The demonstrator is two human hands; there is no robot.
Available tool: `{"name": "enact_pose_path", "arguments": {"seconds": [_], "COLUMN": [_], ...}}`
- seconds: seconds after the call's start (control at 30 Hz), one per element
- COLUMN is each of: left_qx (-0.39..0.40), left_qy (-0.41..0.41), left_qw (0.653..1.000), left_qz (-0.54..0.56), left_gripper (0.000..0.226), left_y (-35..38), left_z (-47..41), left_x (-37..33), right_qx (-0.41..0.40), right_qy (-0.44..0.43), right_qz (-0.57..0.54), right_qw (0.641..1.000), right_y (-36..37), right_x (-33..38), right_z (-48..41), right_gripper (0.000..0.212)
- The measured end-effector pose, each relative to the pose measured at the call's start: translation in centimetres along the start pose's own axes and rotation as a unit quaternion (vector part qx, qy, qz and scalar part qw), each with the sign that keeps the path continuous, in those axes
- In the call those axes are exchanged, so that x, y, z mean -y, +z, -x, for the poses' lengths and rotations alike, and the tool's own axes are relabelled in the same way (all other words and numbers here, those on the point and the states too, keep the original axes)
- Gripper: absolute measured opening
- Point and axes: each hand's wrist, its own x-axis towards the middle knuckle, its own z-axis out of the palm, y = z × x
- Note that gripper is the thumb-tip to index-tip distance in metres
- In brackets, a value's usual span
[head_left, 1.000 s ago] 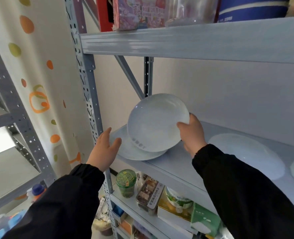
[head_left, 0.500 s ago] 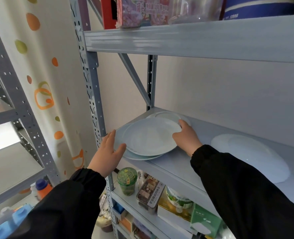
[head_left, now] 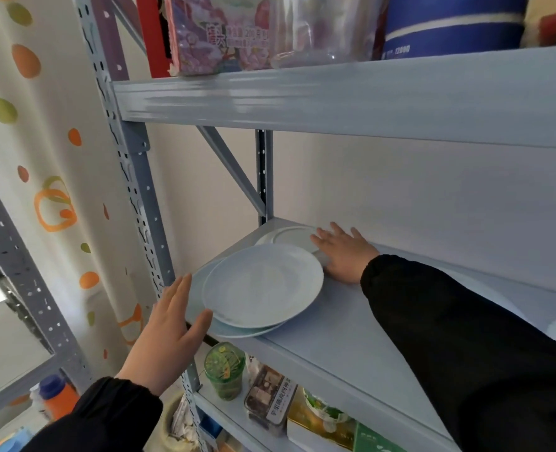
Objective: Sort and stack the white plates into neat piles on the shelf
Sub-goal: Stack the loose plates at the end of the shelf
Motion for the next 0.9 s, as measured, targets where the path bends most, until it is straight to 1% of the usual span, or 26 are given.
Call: {"name": "enact_pose_path", "arguments": {"seconds": [0.07, 0.2, 0.33, 0.4, 0.47, 0.53, 0.57, 0.6, 0.63, 0.7, 0.77, 0.83, 0.9], "left_qx": [-0.001, -0.003, -0.004, -0.008, -0.007, -0.007, -0.008, -0.011, -0.014, -0.015, -0.006, -0.003, -0.003], "left_qy": [0.001, -0.013, -0.003, -0.003, -0.005, -0.004, -0.002, 0.000, 0.001, 0.003, -0.003, -0.008, -0.009], "left_qw": [1.000, 1.000, 1.000, 1.000, 1.000, 1.000, 1.000, 1.000, 1.000, 1.000, 1.000, 1.000, 1.000], "left_qz": [-0.001, -0.004, -0.008, -0.006, -0.003, 0.003, 0.006, 0.009, 0.009, 0.007, 0.011, 0.012, 0.011], "left_gripper": [0.076, 0.077, 0.075, 0.074, 0.075, 0.075, 0.075, 0.075, 0.075, 0.075, 0.076, 0.076, 0.079], "left_y": [-0.2, -0.6, -0.5, -0.4, -0.3, -0.2, -0.1, -0.1, -0.1, 0.1, 0.3, 0.4, 0.3], "left_z": [0.0, -0.1, -0.5, -0.6, -0.8, -1.0, -1.1, -1.2, -1.3, -1.4, -1.3, -1.4, -1.4], "left_x": [0.0, -0.3, -1.0, -1.4, -1.7, -1.9, -2.0, -2.1, -2.3, -2.6, -2.8, -2.7, -2.5], "right_qx": [0.022, 0.030, 0.053, 0.070, 0.077, 0.056, 0.043, 0.035, 0.033, 0.059, 0.092, 0.105, 0.099], "right_qy": [-0.012, -0.020, 0.004, 0.030, 0.067, 0.123, 0.154, 0.186, 0.217, 0.257, 0.273, 0.277, 0.276], "right_qz": [0.033, 0.037, 0.031, -0.002, -0.061, -0.132, -0.159, -0.184, -0.221, -0.273, -0.297, -0.305, -0.321], "right_qw": [0.999, 0.999, 0.998, 0.997, 0.993, 0.982, 0.974, 0.965, 0.950, 0.925, 0.910, 0.905, 0.901], "right_y": [0.3, 0.3, 0.1, -0.1, -0.2, -0.3, -0.1, 0.1, 0.5, 1.3, 2.2, 2.4, 2.5], "right_x": [0.1, 0.0, -2.2, -3.9, -5.3, -6.1, -6.5, -7.0, -7.4, -8.4, -9.3, -9.8, -10.2], "right_z": [-0.2, 0.2, 1.6, 3.2, 4.7, 5.3, 5.2, 5.0, 4.6, 4.0, 3.4, 2.7, 1.7], "right_gripper": [0.070, 0.070, 0.074, 0.071, 0.063, 0.052, 0.053, 0.063, 0.081, 0.113, 0.138, 0.148, 0.151]}}
